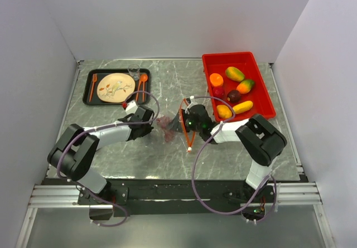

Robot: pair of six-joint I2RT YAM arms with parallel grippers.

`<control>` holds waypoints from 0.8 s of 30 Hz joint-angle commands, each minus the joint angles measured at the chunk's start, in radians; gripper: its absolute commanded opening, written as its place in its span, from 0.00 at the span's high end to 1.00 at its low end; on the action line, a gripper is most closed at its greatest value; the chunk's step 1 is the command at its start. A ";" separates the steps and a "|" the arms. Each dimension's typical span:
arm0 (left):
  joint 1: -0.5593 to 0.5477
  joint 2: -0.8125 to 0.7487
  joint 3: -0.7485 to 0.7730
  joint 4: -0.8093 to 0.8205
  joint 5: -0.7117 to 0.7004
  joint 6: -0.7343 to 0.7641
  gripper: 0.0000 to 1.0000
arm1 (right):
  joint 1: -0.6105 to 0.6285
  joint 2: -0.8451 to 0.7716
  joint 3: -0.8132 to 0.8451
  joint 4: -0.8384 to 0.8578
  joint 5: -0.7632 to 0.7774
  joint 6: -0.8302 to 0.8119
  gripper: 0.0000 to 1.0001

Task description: Open the zip-top bag and remove the fake food

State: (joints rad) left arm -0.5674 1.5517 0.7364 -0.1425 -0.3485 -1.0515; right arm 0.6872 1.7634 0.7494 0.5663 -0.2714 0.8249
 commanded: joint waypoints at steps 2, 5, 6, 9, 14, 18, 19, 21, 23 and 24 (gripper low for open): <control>0.009 0.041 0.047 -0.063 -0.058 -0.021 0.99 | -0.012 -0.077 0.007 -0.051 0.008 -0.018 0.66; 0.011 0.061 0.050 -0.062 -0.055 -0.022 0.99 | -0.012 -0.093 0.014 -0.108 0.024 -0.033 0.66; 0.009 0.065 0.049 -0.055 -0.053 -0.021 0.99 | -0.011 -0.097 0.015 -0.115 0.034 -0.035 0.65; 0.009 0.082 0.054 -0.066 -0.052 -0.024 0.99 | -0.014 -0.097 0.013 -0.140 0.037 -0.046 0.65; 0.009 0.110 0.069 -0.101 -0.083 -0.039 0.99 | -0.017 -0.139 -0.010 -0.158 0.024 -0.049 0.65; 0.011 0.131 0.080 -0.129 -0.106 -0.057 0.99 | -0.025 -0.194 -0.024 -0.212 0.031 -0.061 0.65; 0.011 0.137 0.086 -0.137 -0.106 -0.058 0.99 | -0.028 -0.214 -0.024 -0.236 0.035 -0.067 0.65; 0.011 0.149 0.089 -0.147 -0.115 -0.068 0.99 | -0.034 -0.231 -0.033 -0.256 0.037 -0.072 0.65; 0.011 0.156 0.090 -0.146 -0.115 -0.071 0.99 | -0.040 -0.260 -0.047 -0.275 0.040 -0.073 0.65; 0.009 0.157 0.092 -0.146 -0.115 -0.077 0.99 | -0.046 -0.269 -0.059 -0.278 0.037 -0.075 0.65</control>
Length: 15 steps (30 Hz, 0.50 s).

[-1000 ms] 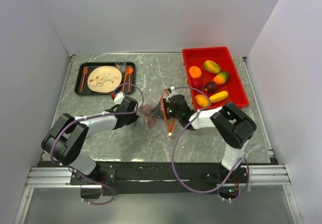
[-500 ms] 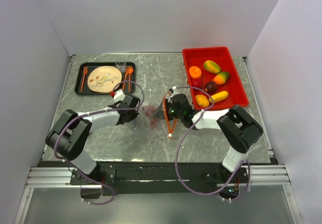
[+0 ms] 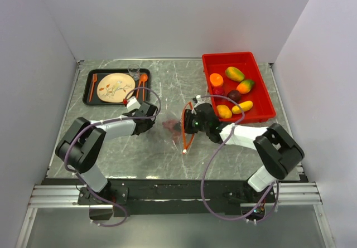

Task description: Open the zip-top bag and remove the fake food

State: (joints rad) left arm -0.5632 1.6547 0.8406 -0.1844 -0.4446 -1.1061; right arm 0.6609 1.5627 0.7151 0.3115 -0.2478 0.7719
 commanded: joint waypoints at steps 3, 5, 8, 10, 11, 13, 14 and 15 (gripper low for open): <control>0.006 0.060 -0.011 -0.099 -0.016 -0.024 0.99 | -0.030 -0.102 -0.048 -0.038 0.015 -0.028 0.65; 0.006 0.063 -0.011 -0.101 -0.014 -0.023 0.99 | -0.035 -0.124 -0.057 -0.049 0.019 -0.031 0.65; 0.006 0.059 -0.015 -0.098 -0.017 -0.028 0.99 | -0.058 -0.167 -0.086 -0.060 0.024 -0.034 0.65; 0.006 0.057 -0.017 -0.099 -0.022 -0.034 0.99 | -0.079 -0.205 -0.103 -0.084 0.022 -0.039 0.64; 0.005 0.057 -0.017 -0.099 -0.023 -0.034 0.99 | -0.084 -0.220 -0.108 -0.095 0.022 -0.043 0.65; 0.006 0.056 -0.017 -0.096 -0.022 -0.037 0.99 | -0.102 -0.274 -0.127 -0.115 0.027 -0.048 0.64; 0.005 0.054 -0.015 -0.099 -0.023 -0.040 0.99 | -0.110 -0.294 -0.137 -0.123 0.030 -0.048 0.64; 0.006 0.054 -0.015 -0.099 -0.023 -0.043 0.99 | -0.116 -0.328 -0.146 -0.144 0.034 -0.049 0.64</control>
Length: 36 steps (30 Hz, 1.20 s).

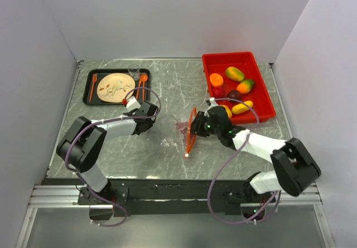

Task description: Open the zip-top bag and remove the fake food

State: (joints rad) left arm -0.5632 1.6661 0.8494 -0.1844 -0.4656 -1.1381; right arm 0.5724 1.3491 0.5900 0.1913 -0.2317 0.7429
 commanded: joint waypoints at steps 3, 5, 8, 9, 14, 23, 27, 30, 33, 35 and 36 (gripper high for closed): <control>0.005 0.044 -0.020 -0.096 0.002 -0.015 0.99 | -0.049 -0.168 -0.033 -0.064 0.029 -0.033 0.64; 0.006 0.044 -0.018 -0.095 0.008 -0.017 0.99 | -0.068 -0.189 -0.041 -0.081 0.034 -0.036 0.64; 0.006 0.044 -0.013 -0.096 0.010 -0.017 0.99 | -0.089 -0.222 -0.058 -0.101 0.034 -0.039 0.63; 0.005 0.046 -0.013 -0.096 0.010 -0.018 0.99 | -0.095 -0.237 -0.061 -0.107 0.034 -0.039 0.63; 0.005 0.047 -0.006 -0.101 0.012 -0.018 0.99 | -0.123 -0.286 -0.064 -0.141 0.037 -0.042 0.63; 0.005 0.041 -0.006 -0.104 0.005 -0.020 0.99 | -0.195 -0.376 -0.030 -0.254 0.052 -0.077 0.62; 0.006 0.041 0.000 -0.110 0.005 -0.015 0.99 | -0.241 -0.404 -0.016 -0.283 0.039 -0.086 0.62; 0.005 0.040 0.005 -0.113 0.005 -0.012 0.99 | -0.273 -0.407 0.008 -0.299 0.017 -0.093 0.62; 0.006 0.040 0.008 -0.118 0.004 -0.009 0.99 | -0.298 -0.401 0.034 -0.300 -0.012 -0.096 0.61; 0.006 0.038 0.010 -0.119 0.002 -0.008 0.99 | -0.316 -0.400 0.056 -0.305 -0.014 -0.099 0.62; 0.006 0.035 0.010 -0.121 0.002 -0.008 0.99 | -0.327 -0.397 0.063 -0.306 -0.015 -0.100 0.61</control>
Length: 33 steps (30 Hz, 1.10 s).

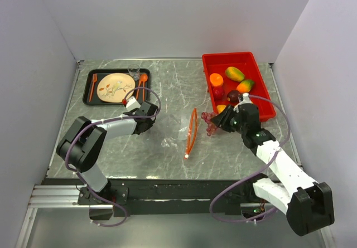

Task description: Open the zip-top bag and remove the fake food

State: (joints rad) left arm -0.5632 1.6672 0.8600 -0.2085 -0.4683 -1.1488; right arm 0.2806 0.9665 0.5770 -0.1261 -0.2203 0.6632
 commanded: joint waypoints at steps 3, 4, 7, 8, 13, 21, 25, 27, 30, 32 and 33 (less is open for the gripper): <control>0.006 0.029 -0.001 -0.100 0.005 0.006 0.99 | -0.104 0.009 0.124 0.009 -0.062 -0.025 0.61; 0.006 0.028 -0.003 -0.101 0.005 0.008 0.99 | -0.122 0.017 0.154 0.009 -0.067 -0.033 0.61; 0.006 0.019 -0.006 -0.103 0.007 0.012 0.99 | -0.205 0.070 0.226 0.000 -0.054 -0.053 0.60; 0.006 0.013 -0.007 -0.104 0.007 0.014 0.99 | -0.222 0.107 0.242 0.005 -0.051 -0.054 0.61; 0.005 -0.009 -0.004 -0.100 0.020 0.034 0.99 | -0.316 0.244 0.317 0.078 -0.005 -0.059 0.60; 0.005 -0.066 0.023 -0.100 0.049 0.083 0.99 | -0.356 0.538 0.461 0.189 0.050 -0.053 0.43; 0.005 -0.116 0.040 -0.100 0.060 0.122 0.99 | -0.363 0.655 0.566 0.171 0.047 -0.060 0.26; 0.005 -0.130 0.048 -0.107 0.060 0.132 0.98 | -0.362 0.667 0.595 0.132 0.061 -0.060 0.20; 0.005 -0.161 0.062 -0.120 0.054 0.153 0.94 | -0.357 0.631 0.584 0.109 0.067 -0.057 0.16; 0.006 -0.187 0.063 -0.123 0.054 0.165 0.89 | -0.351 0.588 0.570 0.079 0.079 -0.057 0.15; 0.006 -0.198 0.066 -0.126 0.056 0.172 0.87 | -0.345 0.569 0.545 0.072 0.079 -0.057 0.14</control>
State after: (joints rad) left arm -0.5602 1.5360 0.8867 -0.3222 -0.4152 -1.0241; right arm -0.0746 1.6279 1.1259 -0.0242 -0.1711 0.6117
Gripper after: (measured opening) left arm 0.102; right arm 0.848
